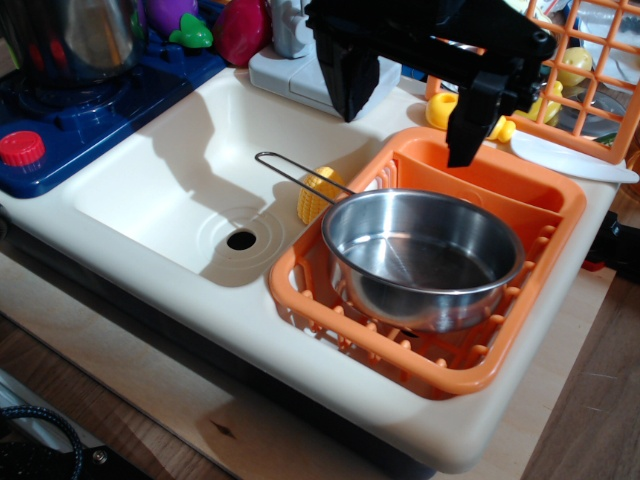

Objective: Put pan from drying rack into sink

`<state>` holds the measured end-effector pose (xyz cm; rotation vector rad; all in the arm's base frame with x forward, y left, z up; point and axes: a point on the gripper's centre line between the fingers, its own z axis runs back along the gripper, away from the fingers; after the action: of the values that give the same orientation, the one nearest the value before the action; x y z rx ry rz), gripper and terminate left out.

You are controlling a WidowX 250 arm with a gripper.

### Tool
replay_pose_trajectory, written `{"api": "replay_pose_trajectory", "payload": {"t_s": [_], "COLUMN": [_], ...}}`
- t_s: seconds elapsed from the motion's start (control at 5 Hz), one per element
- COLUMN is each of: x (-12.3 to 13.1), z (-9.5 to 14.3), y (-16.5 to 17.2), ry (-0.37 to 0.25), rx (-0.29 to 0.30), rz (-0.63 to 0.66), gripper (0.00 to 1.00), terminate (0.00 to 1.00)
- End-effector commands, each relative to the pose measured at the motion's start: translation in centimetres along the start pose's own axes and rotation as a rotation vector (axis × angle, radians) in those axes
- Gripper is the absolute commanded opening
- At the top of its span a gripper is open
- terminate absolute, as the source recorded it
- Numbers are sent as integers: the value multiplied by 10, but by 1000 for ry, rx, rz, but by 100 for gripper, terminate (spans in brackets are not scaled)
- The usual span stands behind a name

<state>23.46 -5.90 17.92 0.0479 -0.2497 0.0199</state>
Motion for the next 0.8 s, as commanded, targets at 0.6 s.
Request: {"api": "replay_pose_trajectory", "payload": {"t_s": [0.6], "x": [-24], "z": [15], "y": [-16], "ry": [-68], "rx": [-54], "rz": [-549], "gripper": [100], "terminate": [0]}}
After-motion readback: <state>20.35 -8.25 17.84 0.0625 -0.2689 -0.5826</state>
